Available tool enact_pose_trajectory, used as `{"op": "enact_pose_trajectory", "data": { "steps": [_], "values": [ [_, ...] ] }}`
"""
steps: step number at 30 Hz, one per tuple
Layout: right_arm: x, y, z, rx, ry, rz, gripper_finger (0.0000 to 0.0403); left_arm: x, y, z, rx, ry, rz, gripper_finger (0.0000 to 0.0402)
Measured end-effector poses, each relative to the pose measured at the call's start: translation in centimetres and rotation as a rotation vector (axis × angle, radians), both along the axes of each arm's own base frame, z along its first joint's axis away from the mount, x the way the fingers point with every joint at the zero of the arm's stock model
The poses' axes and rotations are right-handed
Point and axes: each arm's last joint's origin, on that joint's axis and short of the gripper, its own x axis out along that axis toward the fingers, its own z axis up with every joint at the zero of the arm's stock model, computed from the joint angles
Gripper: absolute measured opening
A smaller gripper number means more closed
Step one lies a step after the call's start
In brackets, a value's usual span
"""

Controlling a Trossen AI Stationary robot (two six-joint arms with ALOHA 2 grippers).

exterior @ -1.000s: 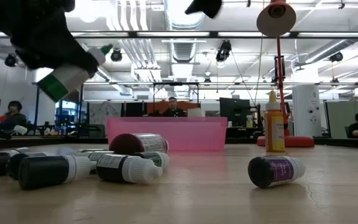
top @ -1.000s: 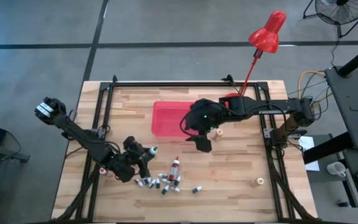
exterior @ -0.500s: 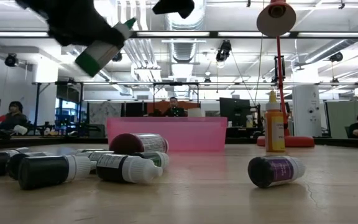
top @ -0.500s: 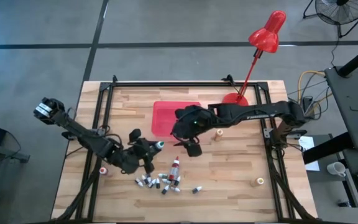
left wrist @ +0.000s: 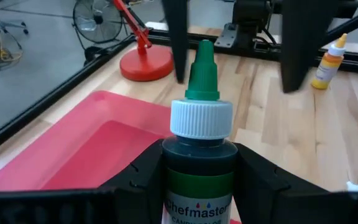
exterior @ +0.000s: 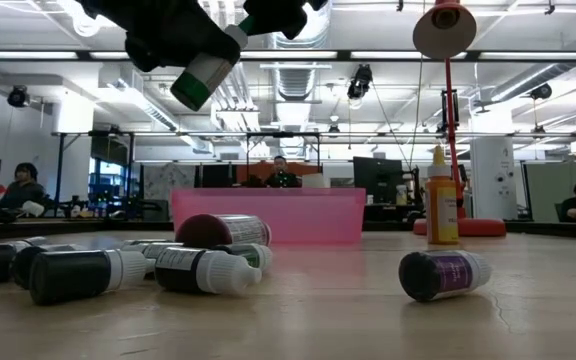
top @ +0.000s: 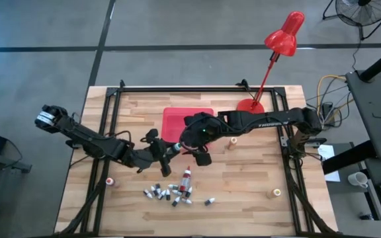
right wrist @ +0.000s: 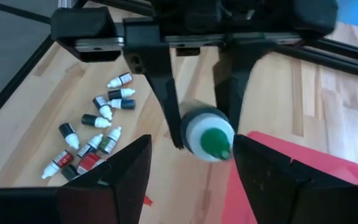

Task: Pick & Place food coloring
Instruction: Put the big green food coloring bottle into the pink bin

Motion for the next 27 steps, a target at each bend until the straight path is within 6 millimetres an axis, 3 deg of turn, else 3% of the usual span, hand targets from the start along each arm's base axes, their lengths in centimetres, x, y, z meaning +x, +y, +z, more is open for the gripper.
{"op": "enact_pose_trajectory", "data": {
  "steps": [27],
  "values": [
    [0.3, -0.6, -1.3, -0.048, 0.025, -0.073, 0.0219, 0.9, 0.4, 0.1, -0.022, -0.041, -0.053, 0.0126]
  ]
}}
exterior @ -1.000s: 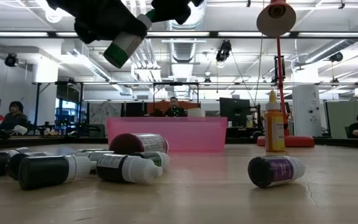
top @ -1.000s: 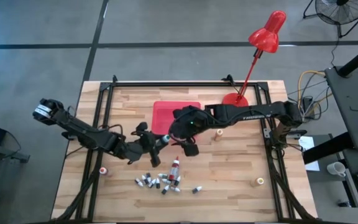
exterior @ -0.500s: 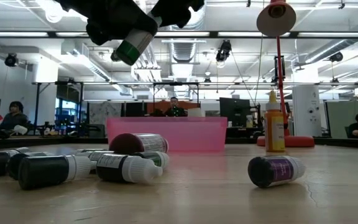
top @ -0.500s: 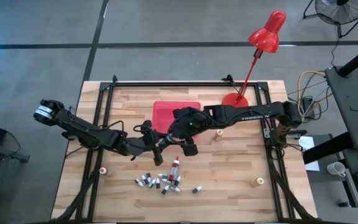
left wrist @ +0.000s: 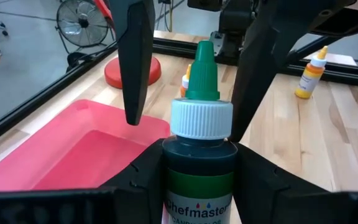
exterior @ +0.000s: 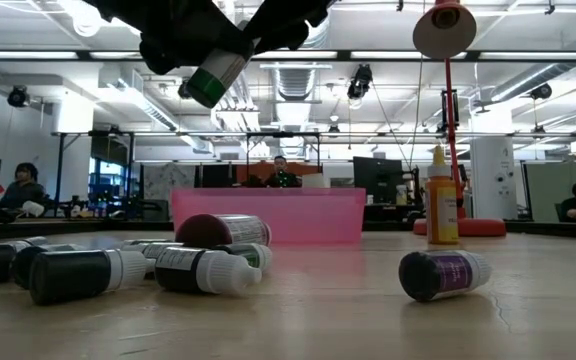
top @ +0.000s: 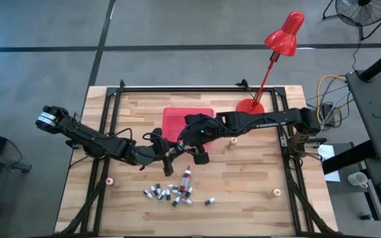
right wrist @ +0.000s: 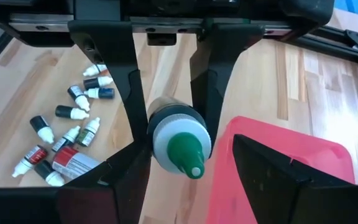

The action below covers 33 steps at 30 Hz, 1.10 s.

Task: Pick & Place food coloring
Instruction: Put the big green food coloring bottle into the pink bin

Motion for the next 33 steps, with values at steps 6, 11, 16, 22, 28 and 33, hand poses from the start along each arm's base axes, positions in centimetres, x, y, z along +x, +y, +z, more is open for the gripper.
{"op": "enact_pose_trajectory", "data": {
  "steps": [6, 11, 16, 22, 28, 33],
  "values": [
    [0.0, 0.0, 0.0, 0.014, 0.001, -0.009, 0.0206, 0.0, 0.0, -0.1, 0.002, 0.01, 0.002, 0.0126],
    [0.0, 0.1, 0.0, 0.02, 0.006, -0.005, 0.0156, 0.0, 0.1, -0.1, -0.011, 0.005, 0.009, 0.0126],
    [0.0, 0.1, 0.0, 0.021, 0.009, -0.004, 0.0104, 0.0, 0.1, -0.1, -0.014, 0.004, 0.02, 0.0126],
    [-0.1, 0.0, 0.0, 0.032, 0.01, -0.014, 0.0098, 0.0, 0.2, -0.2, -0.082, -0.017, 0.043, 0.0127],
    [0.0, -0.1, 0.0, 0.032, 0.009, -0.035, 0.0104, 0.0, 0.2, -0.1, -0.159, -0.042, 0.075, 0.0156],
    [0.0, -0.5, -0.1, -0.017, 0.009, -0.09, 0.0105, -0.5, 0.4, -1.1, -0.182, 0.044, 0.121, 0.019]
  ]
}}
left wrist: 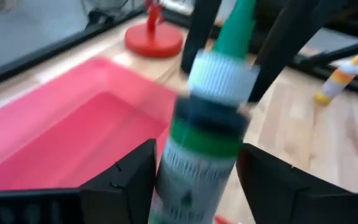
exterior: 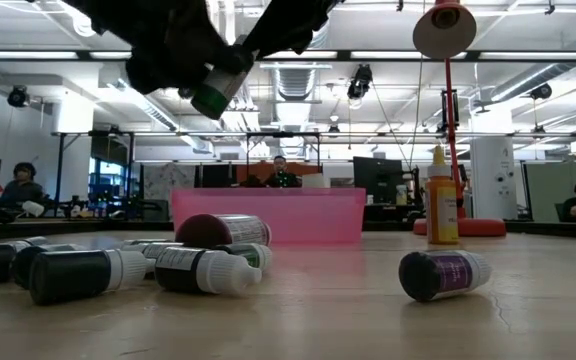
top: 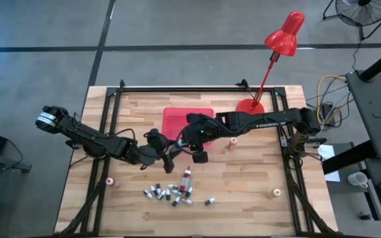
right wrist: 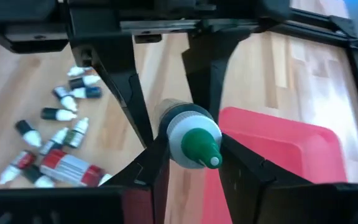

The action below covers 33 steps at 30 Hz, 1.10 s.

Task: Pick & Place food coloring
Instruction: Put the big green food coloring bottle into the pink bin

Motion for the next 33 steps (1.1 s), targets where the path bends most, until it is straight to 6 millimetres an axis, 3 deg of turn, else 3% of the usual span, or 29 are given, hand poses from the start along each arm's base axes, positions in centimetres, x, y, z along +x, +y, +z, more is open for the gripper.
{"op": "enact_pose_trajectory", "data": {
  "steps": [8, 16, 24, 33],
  "values": [
    [-0.4, -1.2, -0.4, -0.044, 0.051, -0.133, 0.0106, -0.9, 0.1, -1.3, -0.041, 0.114, 0.045, 0.0201],
    [-2.4, -5.9, -1.9, -0.011, 0.233, -0.542, 0.0106, -1.2, -0.9, -1.7, -0.203, 0.161, -0.057, 0.0201],
    [-3.5, -9.6, -3.5, 0.022, 0.325, -0.599, 0.0107, -1.3, -1.1, -1.7, -0.22, 0.162, -0.057, 0.0202],
    [-2.5, -12.5, -7.7, 0.033, 0.452, -0.625, 0.0107, -1.7, -1.0, -2.1, -0.239, 0.201, -0.021, 0.0202]
  ]
}}
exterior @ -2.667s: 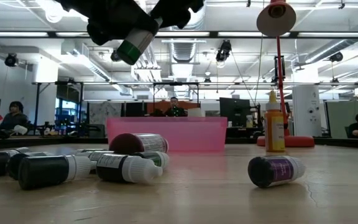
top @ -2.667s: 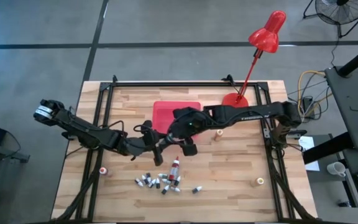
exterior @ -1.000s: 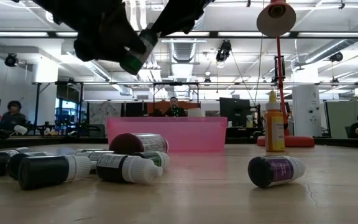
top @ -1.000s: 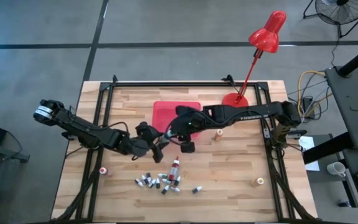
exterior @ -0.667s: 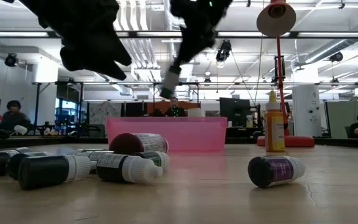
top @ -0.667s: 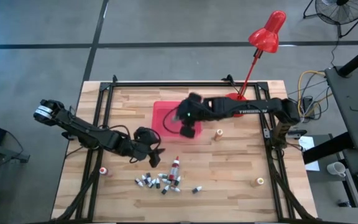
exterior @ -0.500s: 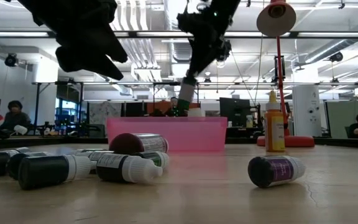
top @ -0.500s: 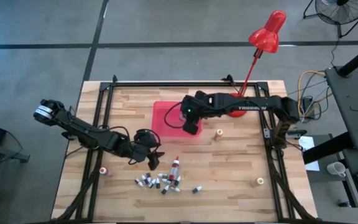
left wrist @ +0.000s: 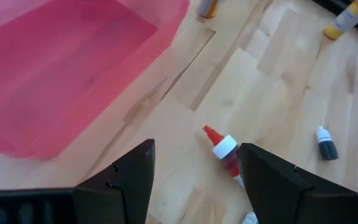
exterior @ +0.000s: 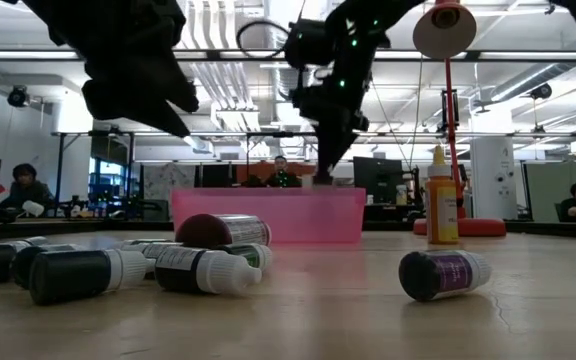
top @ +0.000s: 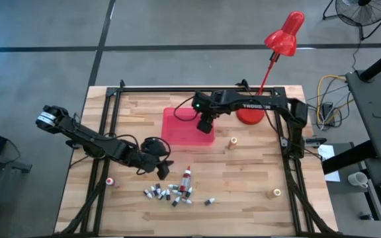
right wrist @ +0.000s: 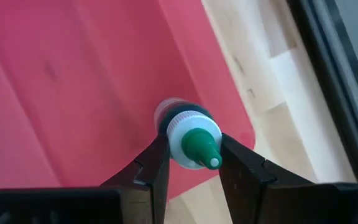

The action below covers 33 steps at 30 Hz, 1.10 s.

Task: Pick & Place food coloring
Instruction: Put the big green food coloring bottle into the pink bin, then put the big red food coloring bottle into the pink bin

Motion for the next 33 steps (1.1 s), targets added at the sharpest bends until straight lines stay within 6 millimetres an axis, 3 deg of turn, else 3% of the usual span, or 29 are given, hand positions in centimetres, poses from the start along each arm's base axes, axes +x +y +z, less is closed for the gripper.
{"op": "enact_pose_trajectory", "data": {
  "steps": [6, 17, 26, 33],
  "values": [
    [0.1, -1.0, -1.9, 0.001, 0.072, -0.019, 0.0107, -0.4, -0.1, -0.4, -0.046, 0.032, 0.051, 0.0202],
    [-1.4, -2.6, -1.2, 0.042, 0.109, -0.054, 0.0112, -0.7, -0.6, -0.4, -0.055, 0.038, 0.047, 0.0202],
    [-1.5, -2.5, -1.4, 0.142, 0.098, -0.032, 0.0189, -0.7, -0.6, -0.4, -0.054, 0.033, 0.057, 0.0202],
    [-2.0, -2.3, 0.4, 0.125, 0.052, -0.028, 0.0224, -0.7, -0.6, -0.4, -0.069, 0.029, 0.07, 0.0202]
  ]
}}
